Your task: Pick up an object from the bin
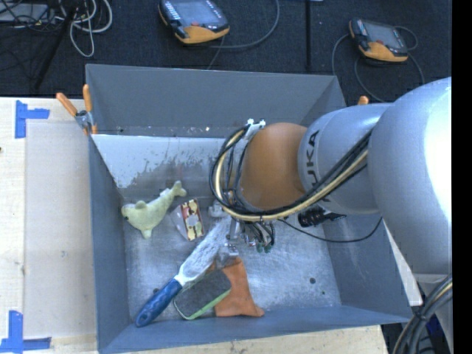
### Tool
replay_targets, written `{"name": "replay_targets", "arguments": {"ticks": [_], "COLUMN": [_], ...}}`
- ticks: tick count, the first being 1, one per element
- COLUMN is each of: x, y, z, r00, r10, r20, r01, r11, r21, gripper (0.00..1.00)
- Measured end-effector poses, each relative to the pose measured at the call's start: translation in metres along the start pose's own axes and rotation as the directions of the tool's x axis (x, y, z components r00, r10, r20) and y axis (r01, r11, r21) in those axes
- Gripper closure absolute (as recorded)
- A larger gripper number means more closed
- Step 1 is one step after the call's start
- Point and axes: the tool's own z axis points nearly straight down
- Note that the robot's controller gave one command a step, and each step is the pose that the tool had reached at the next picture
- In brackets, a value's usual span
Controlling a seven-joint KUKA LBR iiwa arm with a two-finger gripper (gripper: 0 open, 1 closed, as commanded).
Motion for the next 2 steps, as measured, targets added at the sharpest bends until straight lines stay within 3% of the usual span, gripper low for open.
{"name": "replay_targets", "arguments": {"ticks": [1, 2], "x": [-0.0009, -0.0009], "y": [-0.0006, -0.0006], "z": [-0.0043, -0.0043], "r00": [1.0, 1.0], "r10": [0.002, 0.002], "r20": [0.0, 0.0], "r01": [-0.002, -0.002], "r11": [1.0, 1.0], "r21": [0.001, 0.0], "gripper": [1.0, 1.0]}}
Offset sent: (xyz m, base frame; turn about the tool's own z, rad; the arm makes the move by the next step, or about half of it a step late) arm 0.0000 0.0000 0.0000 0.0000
